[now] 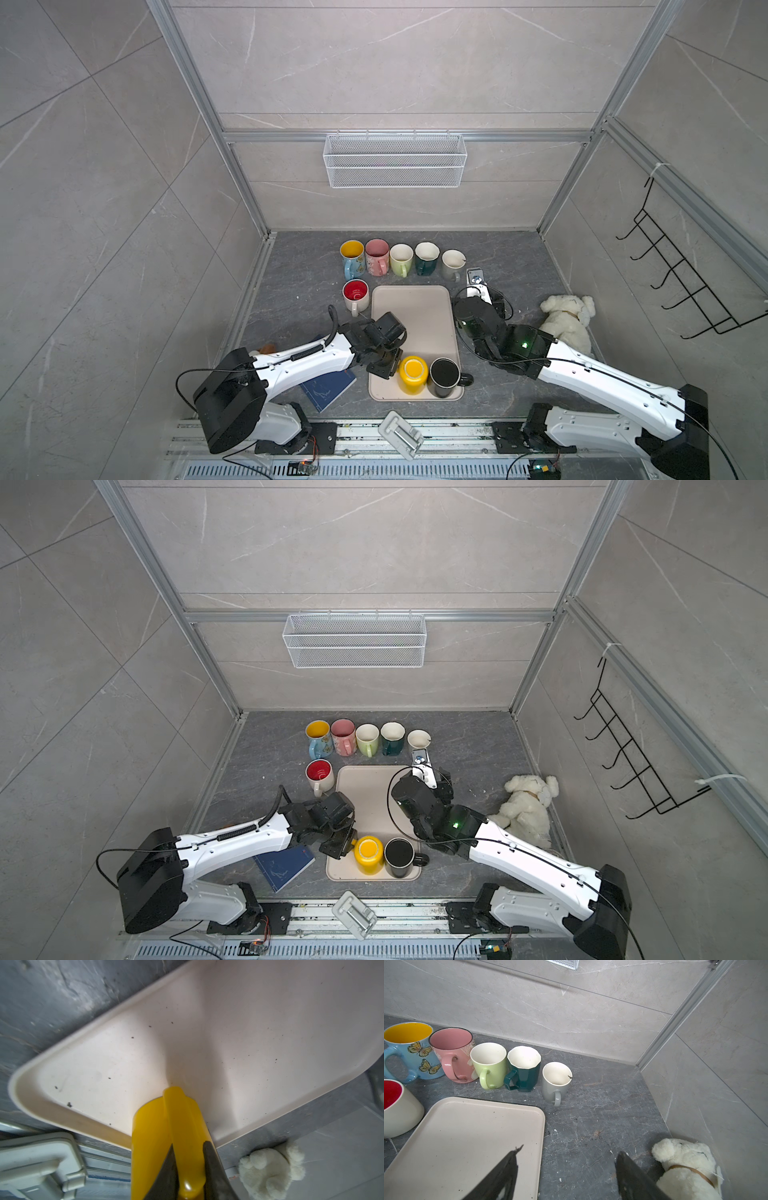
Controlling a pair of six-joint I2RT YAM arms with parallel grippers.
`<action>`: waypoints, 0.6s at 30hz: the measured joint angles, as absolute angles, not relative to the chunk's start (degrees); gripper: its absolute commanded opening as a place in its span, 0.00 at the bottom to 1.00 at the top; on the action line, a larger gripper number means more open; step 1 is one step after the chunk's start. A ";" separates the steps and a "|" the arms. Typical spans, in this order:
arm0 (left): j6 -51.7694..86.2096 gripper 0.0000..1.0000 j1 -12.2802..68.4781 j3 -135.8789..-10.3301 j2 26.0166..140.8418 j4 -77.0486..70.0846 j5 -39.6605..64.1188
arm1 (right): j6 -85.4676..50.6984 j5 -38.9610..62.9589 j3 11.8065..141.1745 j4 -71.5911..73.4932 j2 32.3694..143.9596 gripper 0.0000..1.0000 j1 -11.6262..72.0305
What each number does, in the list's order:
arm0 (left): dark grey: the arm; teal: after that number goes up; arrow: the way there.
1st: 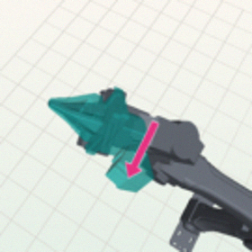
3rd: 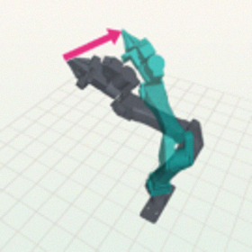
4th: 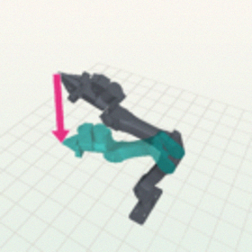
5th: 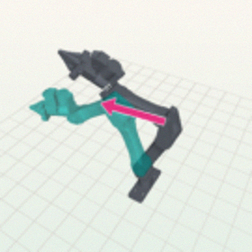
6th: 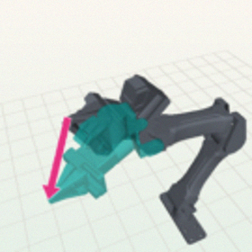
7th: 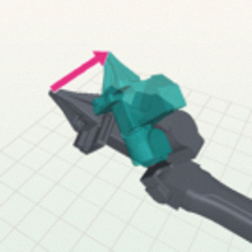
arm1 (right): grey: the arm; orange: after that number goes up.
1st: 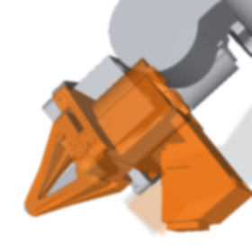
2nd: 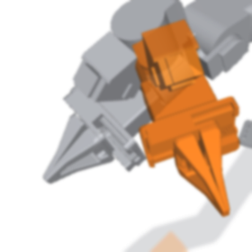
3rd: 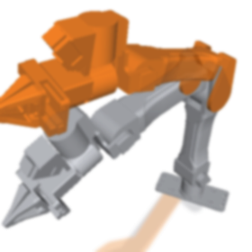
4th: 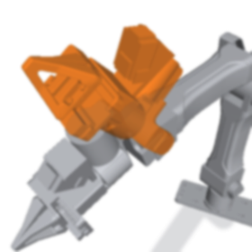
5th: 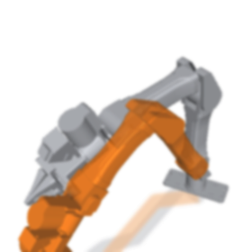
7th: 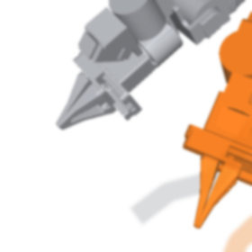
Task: Turn the mug right side up
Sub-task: Pick up the mug from the tray.
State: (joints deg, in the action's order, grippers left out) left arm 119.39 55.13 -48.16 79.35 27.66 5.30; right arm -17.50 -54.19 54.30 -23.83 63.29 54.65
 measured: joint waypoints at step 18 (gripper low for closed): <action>119.48 0.00 55.24 -41.06 71.35 22.98 -3.40 | -17.63 -53.15 54.30 -23.79 64.95 0.76 53.91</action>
State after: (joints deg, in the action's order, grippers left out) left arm 119.48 55.24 -41.06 71.35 22.98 -3.40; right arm -17.63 -53.15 54.30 -23.79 64.95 53.91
